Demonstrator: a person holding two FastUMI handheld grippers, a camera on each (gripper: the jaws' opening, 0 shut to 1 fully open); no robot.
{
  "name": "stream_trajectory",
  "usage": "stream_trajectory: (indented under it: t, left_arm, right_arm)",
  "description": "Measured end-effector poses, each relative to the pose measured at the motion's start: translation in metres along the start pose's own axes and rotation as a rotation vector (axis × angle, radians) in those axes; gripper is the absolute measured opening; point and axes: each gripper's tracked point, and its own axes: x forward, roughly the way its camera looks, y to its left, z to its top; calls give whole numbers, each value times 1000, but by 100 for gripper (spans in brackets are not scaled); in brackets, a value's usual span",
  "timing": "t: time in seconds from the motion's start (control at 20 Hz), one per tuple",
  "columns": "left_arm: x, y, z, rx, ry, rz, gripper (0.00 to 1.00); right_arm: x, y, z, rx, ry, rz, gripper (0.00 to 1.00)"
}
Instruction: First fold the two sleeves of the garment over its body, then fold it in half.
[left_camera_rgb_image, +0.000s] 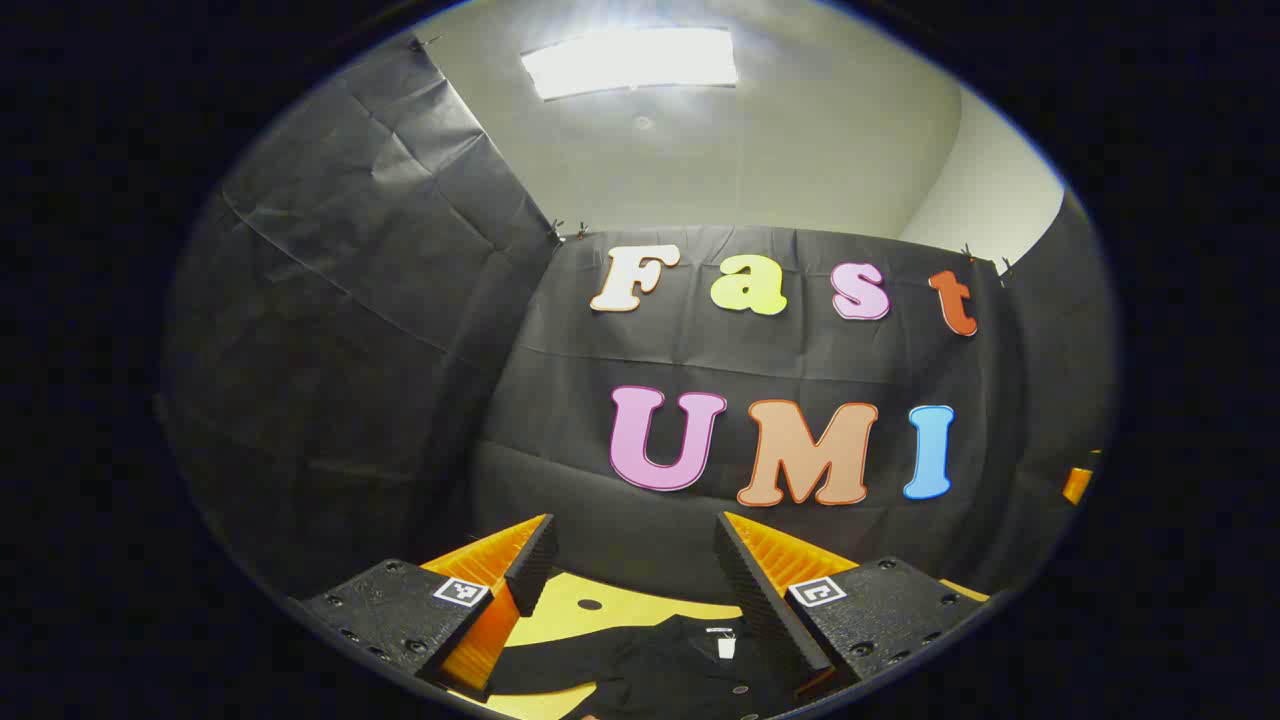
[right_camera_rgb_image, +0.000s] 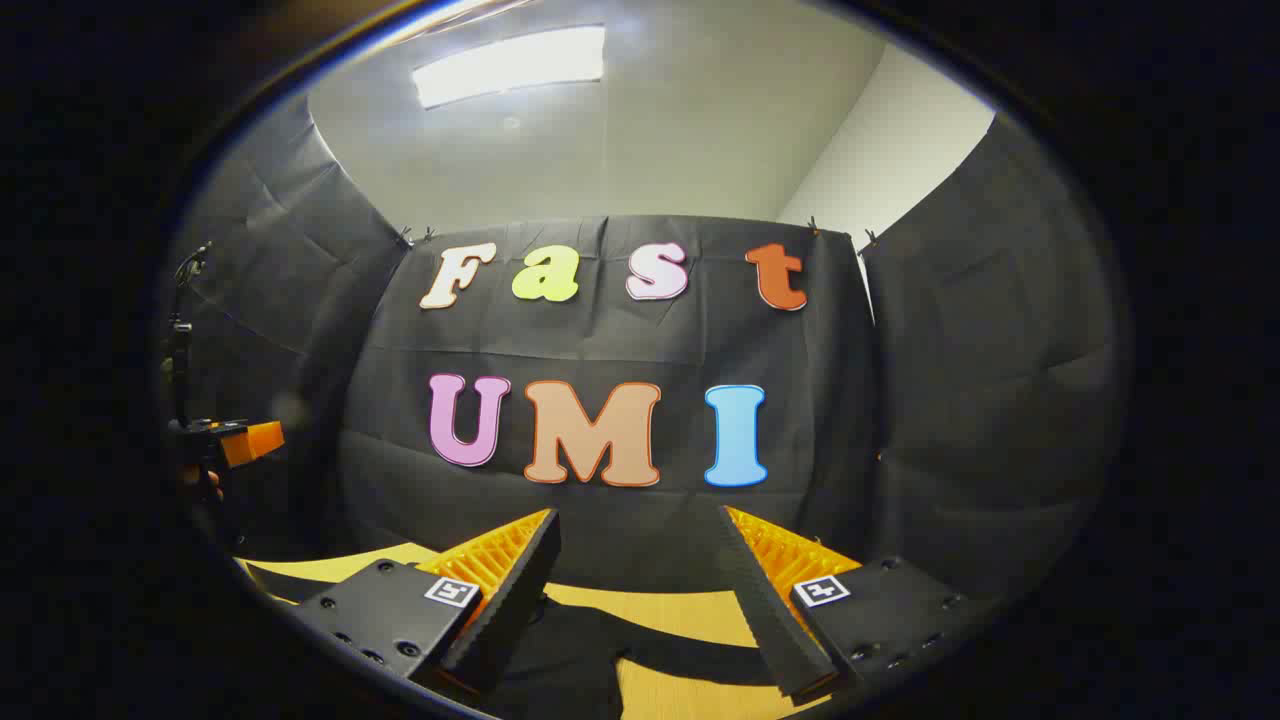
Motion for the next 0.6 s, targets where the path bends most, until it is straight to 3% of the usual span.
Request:
stream_trajectory:
  t: [0.35,0.6]
  left_arm:
    - [10,2,11,31,-47,-9,92]
    - [21,2,14,51,-65,-12,92]
  right_arm:
    - [-4,-30,-1,105,15,-86,98]
    - [-3,-43,0,114,11,-135,98]
